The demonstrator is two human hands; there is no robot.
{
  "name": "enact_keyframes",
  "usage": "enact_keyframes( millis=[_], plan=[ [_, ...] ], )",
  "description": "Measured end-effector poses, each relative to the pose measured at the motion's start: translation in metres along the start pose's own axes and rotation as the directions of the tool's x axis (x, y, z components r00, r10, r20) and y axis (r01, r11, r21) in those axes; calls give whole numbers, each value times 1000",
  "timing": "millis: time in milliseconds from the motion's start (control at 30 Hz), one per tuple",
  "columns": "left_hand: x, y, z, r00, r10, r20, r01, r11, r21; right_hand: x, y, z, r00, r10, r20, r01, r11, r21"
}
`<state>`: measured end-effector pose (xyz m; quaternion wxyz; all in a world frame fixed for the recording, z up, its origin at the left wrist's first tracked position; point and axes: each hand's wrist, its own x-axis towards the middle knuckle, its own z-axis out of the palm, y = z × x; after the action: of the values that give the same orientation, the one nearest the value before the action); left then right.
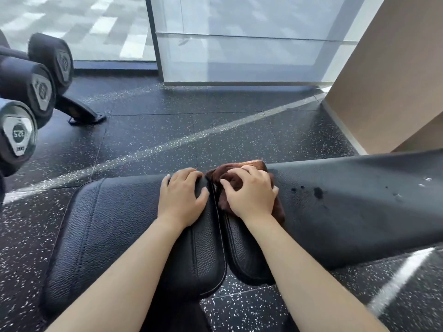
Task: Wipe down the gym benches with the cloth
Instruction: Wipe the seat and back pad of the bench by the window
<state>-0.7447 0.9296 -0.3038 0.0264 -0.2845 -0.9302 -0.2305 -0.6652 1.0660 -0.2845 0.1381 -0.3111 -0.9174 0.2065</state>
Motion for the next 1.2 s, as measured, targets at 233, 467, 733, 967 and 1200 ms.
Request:
enact_keyframes(
  millis=[233,467,733,967,1200],
  plan=[
    [2,-3,6,998,-4,-59,5,1000,6,35,-10,7,999,-22,47,25,998,-66],
    [1,-1,5,999,-6,-50,6,1000,3,38,-9,-1,992,-35,119,46,995,-87],
    [-8,5,1,1000,-7,4,7,1000,28,-73,42,-27,996,-86,-39,89,993,82],
    [-63,19,2,999,-25,-32,26,999,20,-26,29,-20,999,39,-10,-38,999,30],
    [-74,17,1,996,-5,-93,4,1000,-8,-66,40,-29,999,-28,-22,29,998,63]
  ],
)
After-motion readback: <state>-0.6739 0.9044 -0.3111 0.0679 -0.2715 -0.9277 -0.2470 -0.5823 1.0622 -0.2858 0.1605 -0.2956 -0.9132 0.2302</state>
